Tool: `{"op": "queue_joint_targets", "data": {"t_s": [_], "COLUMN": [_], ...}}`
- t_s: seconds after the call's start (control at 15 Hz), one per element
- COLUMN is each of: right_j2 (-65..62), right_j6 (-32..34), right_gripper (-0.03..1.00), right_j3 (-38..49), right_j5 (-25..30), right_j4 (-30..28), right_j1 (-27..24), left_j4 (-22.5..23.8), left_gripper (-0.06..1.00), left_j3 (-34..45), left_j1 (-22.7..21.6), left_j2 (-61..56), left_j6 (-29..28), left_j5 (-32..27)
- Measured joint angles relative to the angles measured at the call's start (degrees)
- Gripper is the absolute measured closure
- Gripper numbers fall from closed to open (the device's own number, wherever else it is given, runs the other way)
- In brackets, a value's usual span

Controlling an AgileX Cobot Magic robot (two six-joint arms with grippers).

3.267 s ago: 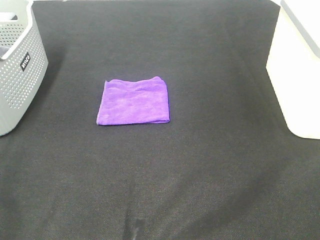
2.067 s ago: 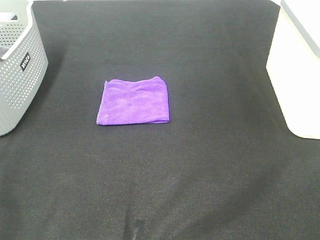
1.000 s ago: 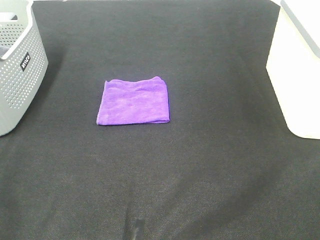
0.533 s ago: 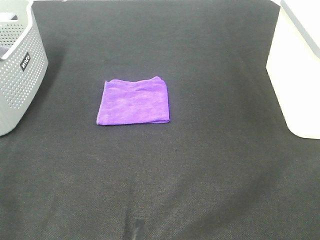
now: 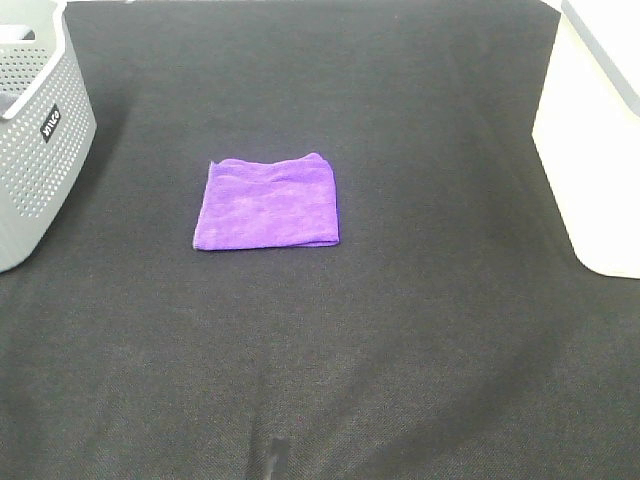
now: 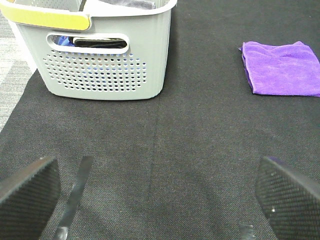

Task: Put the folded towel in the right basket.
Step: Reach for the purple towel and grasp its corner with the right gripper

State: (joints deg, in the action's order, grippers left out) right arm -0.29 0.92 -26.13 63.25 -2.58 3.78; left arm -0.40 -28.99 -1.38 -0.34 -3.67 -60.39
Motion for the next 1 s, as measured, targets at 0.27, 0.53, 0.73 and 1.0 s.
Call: {"op": "queue_joint_targets", "data": {"t_s": [0.27,0.53,0.73,1.0], "right_j2": [0.0,5.3,27.0,50.3], "right_j6": [0.0,1.1,2.8,0.9], "right_gripper": [0.01,0.01,0.01,0.01], "right_j3": [0.0,-4.5,-20.4,-40.0], "right_j5": [0.0,1.0,2.9,3.2], "right_j4": [0.0,1.4,1.8,3.8], "right_j1": [0.0,0.0,0.0,0.0], "left_j4": [0.0,0.0,0.0,0.4], "left_gripper": [-0.05,-0.05,-0.05,-0.05], "left_j3": [0.0,0.0,0.0,0.0], "left_j1": [0.0,0.0,0.0,0.0], "left_j2": [0.0,0.0,0.0,0.0], "left_j6": [0.0,0.0,0.1,0.1], "left_j5": [0.0,0.0,0.0,0.0]}}
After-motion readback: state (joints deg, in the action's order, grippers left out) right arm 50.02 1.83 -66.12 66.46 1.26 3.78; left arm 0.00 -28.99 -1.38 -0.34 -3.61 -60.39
